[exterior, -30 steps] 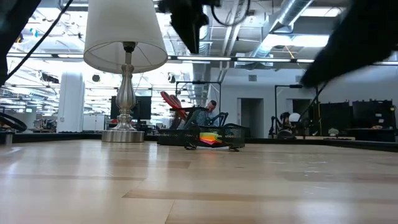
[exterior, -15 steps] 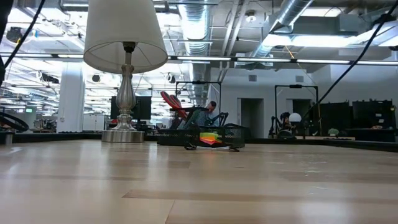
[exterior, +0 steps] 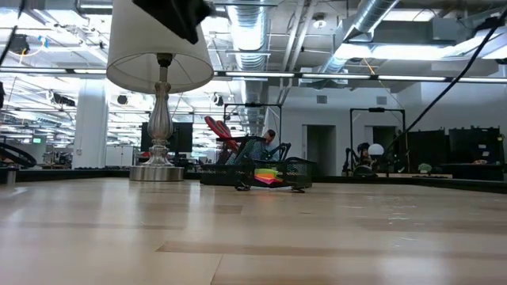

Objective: Pick and place office supplies into organizer
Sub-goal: Put the pink eraser into the black desk organizer

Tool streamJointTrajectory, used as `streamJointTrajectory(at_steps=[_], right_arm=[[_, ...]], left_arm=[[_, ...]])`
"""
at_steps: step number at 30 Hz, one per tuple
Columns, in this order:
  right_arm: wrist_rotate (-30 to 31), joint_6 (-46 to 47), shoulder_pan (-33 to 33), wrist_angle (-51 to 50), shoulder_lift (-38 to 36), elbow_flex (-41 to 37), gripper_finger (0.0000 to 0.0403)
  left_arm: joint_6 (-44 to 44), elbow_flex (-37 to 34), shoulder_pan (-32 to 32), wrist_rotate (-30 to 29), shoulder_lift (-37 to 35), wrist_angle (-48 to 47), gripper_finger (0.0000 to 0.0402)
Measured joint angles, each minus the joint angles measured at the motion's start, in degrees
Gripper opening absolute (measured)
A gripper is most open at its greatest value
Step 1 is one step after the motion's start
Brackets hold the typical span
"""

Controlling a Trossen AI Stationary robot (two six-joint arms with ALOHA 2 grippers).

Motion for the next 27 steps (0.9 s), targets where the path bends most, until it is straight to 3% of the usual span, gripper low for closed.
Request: streamJointTrajectory(at_steps=[3, 7, 10, 13, 19, 27], right_arm=[[-1.0, 1.1, -0.7, -0.5, 1.9, 0.0, 0.0122], [-2.9, 3.6, -1.7, -5.3, 1.9, 0.1, 0.0122], [-7.1, 6.4, -2.5, -8.2, 1.7, 0.0, 0.0122], [-12.4, 9.3, -3.3, -8.2, 1.8, 0.1, 0.0122], [-11.8, 11.0, -3.1, -7.9, 1.8, 0.1, 0.0122], [-16.1, 15.8, -3.1, -13.0, 3.9, 0.1, 0.0122]], left_arm=[[-3.2, -8.4, 0.3, -0.6, -7.7, 9.6, 0.0112], [-5.7, -23.9, -0.6, -0.5, -16.9, 34.2, 0.0112], [-8.8, -35.8, -1.3, -0.8, -20.6, 54.0, 0.0112], [-12.0, -44.0, -1.9, -1.0, -21.7, 66.6, 0.0112], [-17.1, -49.7, -2.5, -1.8, -21.2, 71.0, 0.0112], [-17.3, -50.5, -3.3, -1.9, -21.2, 71.0, 0.0112]])
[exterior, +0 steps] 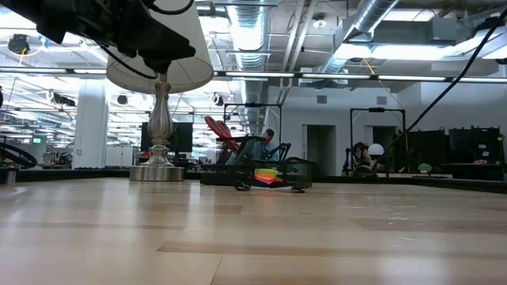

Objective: Pick and place office supplies into organizer
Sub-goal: Put the pink eraser into the black desk organizer

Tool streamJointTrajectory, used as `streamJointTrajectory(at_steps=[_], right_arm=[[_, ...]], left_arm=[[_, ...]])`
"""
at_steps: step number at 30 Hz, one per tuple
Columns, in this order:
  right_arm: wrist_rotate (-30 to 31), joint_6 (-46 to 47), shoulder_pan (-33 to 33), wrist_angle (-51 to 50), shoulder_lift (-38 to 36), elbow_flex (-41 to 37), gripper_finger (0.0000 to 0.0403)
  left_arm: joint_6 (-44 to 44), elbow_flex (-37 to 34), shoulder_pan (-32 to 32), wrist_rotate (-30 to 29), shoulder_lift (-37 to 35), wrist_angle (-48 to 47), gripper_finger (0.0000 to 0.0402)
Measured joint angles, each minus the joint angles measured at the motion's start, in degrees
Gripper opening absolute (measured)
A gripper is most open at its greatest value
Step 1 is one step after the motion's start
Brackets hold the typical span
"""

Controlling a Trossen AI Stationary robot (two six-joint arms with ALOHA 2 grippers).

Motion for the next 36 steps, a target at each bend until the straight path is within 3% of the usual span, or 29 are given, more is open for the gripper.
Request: streamJointTrajectory(at_steps=[7, 25, 31, 36], right_arm=[[1.2, 2.1, 1.4, 1.8, 3.0, 0.3, 0.0122], [-2.0, 1.8, 2.8, -9.6, 1.9, 0.7, 0.0099], [-1.1, 1.1, 0.2, -18.9, 2.0, 0.5, 0.0097], [-0.6, 0.6, -4.3, -25.0, 2.4, -0.1, 0.0097]], left_arm=[[-0.1, 0.0, -0.1, -0.1, 0.0, -0.3, 0.0112], [-0.3, 0.0, -0.1, -0.6, 0.0, -0.3, 0.0112], [0.1, 0.0, -0.1, -5.1, 0.0, -0.3, 0.0112], [0.0, 0.0, -0.1, -5.5, 0.0, -0.3, 0.0112]])
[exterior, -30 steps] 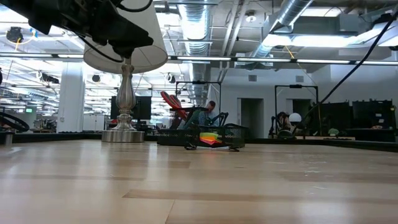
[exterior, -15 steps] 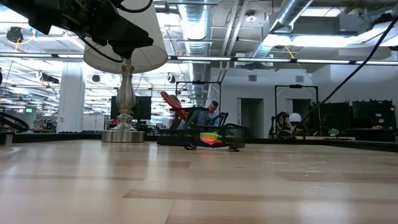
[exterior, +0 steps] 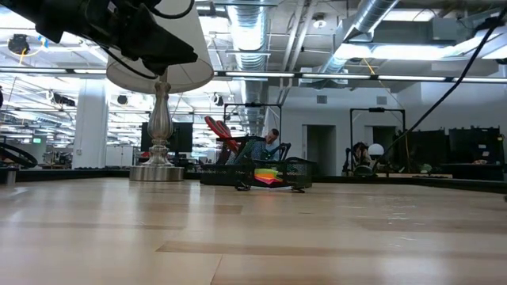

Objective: Pick and place office supplies into organizer
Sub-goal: Put the pink eraser into the black desk organizer

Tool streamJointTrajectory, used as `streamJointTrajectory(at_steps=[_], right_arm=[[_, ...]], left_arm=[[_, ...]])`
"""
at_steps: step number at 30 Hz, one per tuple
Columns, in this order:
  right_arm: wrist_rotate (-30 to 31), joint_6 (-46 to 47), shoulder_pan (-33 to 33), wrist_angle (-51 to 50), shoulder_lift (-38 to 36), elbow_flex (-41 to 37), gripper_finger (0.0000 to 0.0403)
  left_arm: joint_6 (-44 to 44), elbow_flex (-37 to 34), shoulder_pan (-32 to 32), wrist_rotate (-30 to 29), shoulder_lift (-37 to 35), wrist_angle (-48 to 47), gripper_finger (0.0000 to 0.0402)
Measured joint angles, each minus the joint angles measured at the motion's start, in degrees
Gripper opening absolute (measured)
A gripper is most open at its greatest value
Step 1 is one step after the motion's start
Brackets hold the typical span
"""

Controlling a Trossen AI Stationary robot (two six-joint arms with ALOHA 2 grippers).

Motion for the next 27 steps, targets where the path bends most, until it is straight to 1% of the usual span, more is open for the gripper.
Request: streamJointTrajectory(at_steps=[3, 6, 10, 12, 13, 16, 18, 21, 24, 27], right_arm=[[-0.4, 2.8, -1.2, 0.6, 0.0, 1.0, 0.0097], [0.1, 3.3, -0.7, -0.1, 0.0, 5.2, 0.0097], [0.0, 1.9, 1.8, -7.3, -0.2, 14.0, 0.0097], [0.3, 1.5, 4.0, -9.7, -0.2, 16.7, 0.0097], [1.0, 2.8, 5.2, -10.2, -0.2, 17.4, 0.0097], [1.5, 8.3, 8.0, -8.1, 0.0, 17.3, 0.0097], [0.0, 8.7, 8.9, -4.0, 0.9, 16.5, 0.0097], [-1.3, 8.6, 9.1, -2.1, 3.1, 14.8, 0.0097], [-2.6, 9.2, 8.5, -4.5, 5.7, 14.6, 0.0097], [-3.9, 12.1, 7.3, -7.8, 8.1, 14.9, 0.0097]], left_arm=[[-0.6, 0.0, 0.0, 0.0, 0.0, -0.1, 0.0112], [-0.5, 0.0, 0.0, 0.1, 0.0, -0.2, 0.0112], [-0.5, 0.0, 0.0, 0.1, 0.0, -0.2, 0.0112], [-0.5, 0.0, 0.0, 0.1, 0.0, -0.2, 0.0112], [-0.5, 0.0, 0.0, 0.1, 0.0, -0.2, 0.0112], [-0.5, 0.0, 0.0, 0.1, 0.0, -0.4, 0.0112], [-0.5, 0.0, 0.0, 0.2, 0.0, -1.0, 0.0112], [-0.5, 0.0, 0.0, 0.2, 0.0, -2.3, 0.0112], [-0.6, 0.0, 0.0, 0.2, 0.0, -2.6, 0.0112], [-0.6, 0.0, 0.0, 0.2, 0.0, -3.2, 0.0112]])
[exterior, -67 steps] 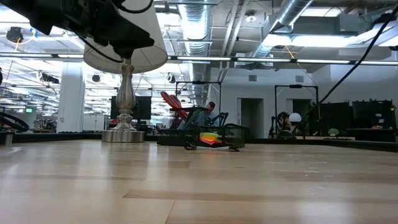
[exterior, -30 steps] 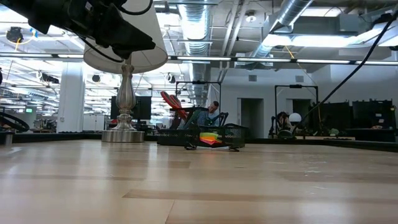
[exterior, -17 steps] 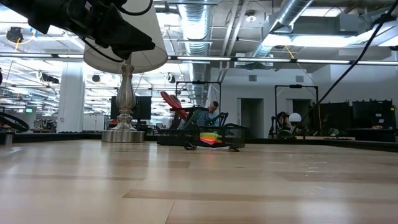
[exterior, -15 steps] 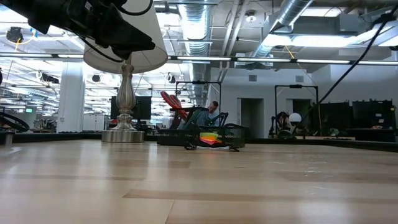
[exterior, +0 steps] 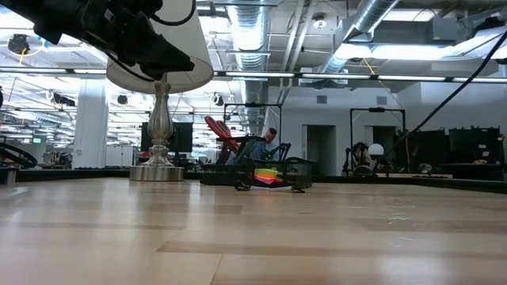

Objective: Pick and place office supplies into organizer
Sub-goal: Put the pink eraser into the black desk organizer

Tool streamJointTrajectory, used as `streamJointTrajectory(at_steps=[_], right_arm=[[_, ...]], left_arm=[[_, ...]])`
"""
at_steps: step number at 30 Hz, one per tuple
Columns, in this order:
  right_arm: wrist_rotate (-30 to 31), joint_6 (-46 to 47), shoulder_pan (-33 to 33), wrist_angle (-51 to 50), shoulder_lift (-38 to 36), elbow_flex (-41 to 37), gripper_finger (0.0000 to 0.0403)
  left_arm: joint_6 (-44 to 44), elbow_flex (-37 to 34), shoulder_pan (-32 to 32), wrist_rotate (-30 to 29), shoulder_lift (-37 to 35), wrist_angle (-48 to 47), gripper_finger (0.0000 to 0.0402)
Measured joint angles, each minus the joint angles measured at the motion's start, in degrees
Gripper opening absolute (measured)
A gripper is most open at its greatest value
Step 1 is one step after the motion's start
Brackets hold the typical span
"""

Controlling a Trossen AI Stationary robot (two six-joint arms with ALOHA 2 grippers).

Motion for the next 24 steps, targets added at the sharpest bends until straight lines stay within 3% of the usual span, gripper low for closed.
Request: streamJointTrajectory(at_steps=[10, 14, 20, 24], right_arm=[[-1.0, 1.6, -8.8, -15.3, 2.7, 0.0, 0.0098], [-1.2, 1.1, -11.3, -17.0, 2.7, 0.0, 0.0098], [-0.2, -1.7, -9.2, -17.0, 2.4, 2.7, 0.0098], [6.4, 2.8, -4.5, -16.6, -2.8, 2.4, 0.0098]], left_arm=[[0.7, 0.0, 0.0, -0.1, 0.0, 0.1, 0.0112], [0.7, 0.0, 0.0, -0.1, 0.0, 0.1, 0.0112], [0.7, 0.0, 0.0, -0.1, 0.0, 0.1, 0.0112], [0.7, 0.0, 0.0, -0.1, 0.0, 0.1, 0.0112]])
